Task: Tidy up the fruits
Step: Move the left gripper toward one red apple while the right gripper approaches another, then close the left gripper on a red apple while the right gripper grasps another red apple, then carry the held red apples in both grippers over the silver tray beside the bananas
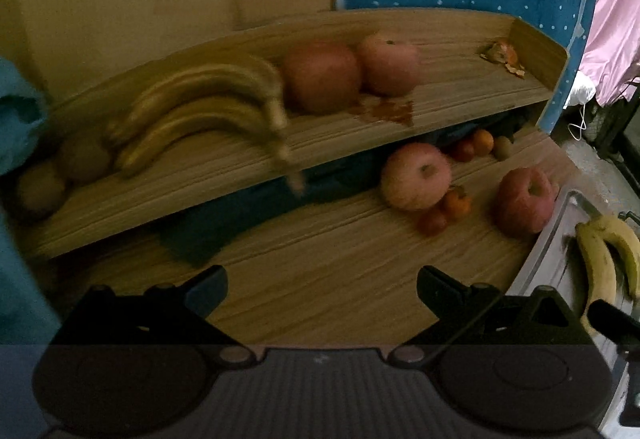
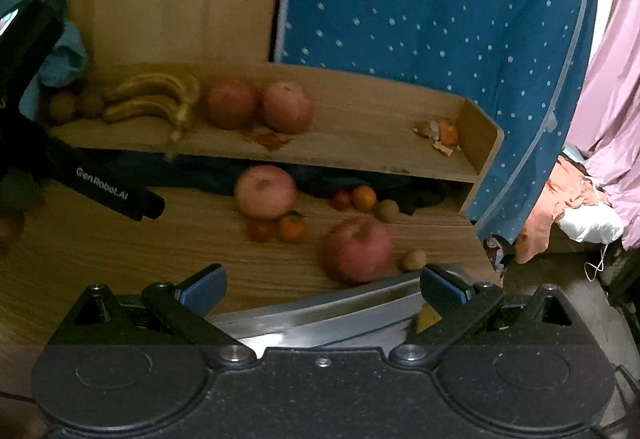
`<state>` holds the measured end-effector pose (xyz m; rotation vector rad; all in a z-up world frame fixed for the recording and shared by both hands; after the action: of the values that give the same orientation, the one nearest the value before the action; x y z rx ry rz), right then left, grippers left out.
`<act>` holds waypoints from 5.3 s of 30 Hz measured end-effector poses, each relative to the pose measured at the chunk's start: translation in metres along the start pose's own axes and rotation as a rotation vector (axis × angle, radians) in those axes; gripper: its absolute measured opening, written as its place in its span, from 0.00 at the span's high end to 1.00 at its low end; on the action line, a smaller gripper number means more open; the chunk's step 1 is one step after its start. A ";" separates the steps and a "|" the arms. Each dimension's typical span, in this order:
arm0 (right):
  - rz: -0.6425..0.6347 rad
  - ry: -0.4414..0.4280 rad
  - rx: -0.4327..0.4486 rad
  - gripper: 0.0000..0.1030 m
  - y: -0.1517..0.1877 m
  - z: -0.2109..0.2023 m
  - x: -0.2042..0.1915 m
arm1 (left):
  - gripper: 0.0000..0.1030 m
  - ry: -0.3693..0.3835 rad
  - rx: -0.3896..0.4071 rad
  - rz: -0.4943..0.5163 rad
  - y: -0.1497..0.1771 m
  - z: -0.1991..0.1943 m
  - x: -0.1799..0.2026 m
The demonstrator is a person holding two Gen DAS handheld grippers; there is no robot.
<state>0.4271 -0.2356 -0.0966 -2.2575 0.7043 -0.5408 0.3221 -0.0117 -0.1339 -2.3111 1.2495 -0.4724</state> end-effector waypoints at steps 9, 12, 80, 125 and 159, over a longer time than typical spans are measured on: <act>-0.027 -0.090 -0.053 0.01 0.002 0.070 0.030 | 0.00 -0.007 -0.005 0.000 -0.039 0.045 0.041; -0.043 -0.123 -0.071 0.01 0.002 0.092 0.029 | 0.00 -0.012 -0.024 -0.011 -0.047 0.061 0.047; -0.025 -0.284 -0.096 0.30 0.008 0.146 -0.004 | 0.29 0.046 -0.143 -0.240 -0.041 0.115 0.037; 0.322 0.131 -0.073 0.30 0.084 -0.015 0.055 | 0.29 0.344 -0.167 0.077 0.011 0.035 0.132; 0.365 0.124 -0.142 0.30 0.115 0.015 0.117 | 0.29 0.343 -0.270 0.149 0.009 0.082 0.206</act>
<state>0.4877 -0.3704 -0.1694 -2.1634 1.2207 -0.4650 0.4653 -0.1708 -0.1917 -2.3988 1.7292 -0.7070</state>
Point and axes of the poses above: each gripper's, at about its wrist camera, not at the fingertips, and z roughly the way its jaws point, x to its right, y to its underside, the point moved 5 cm from there along z, roughly the way its jaws point, and after that the axes turned 6 degrees about y, right-handed, at the moved point
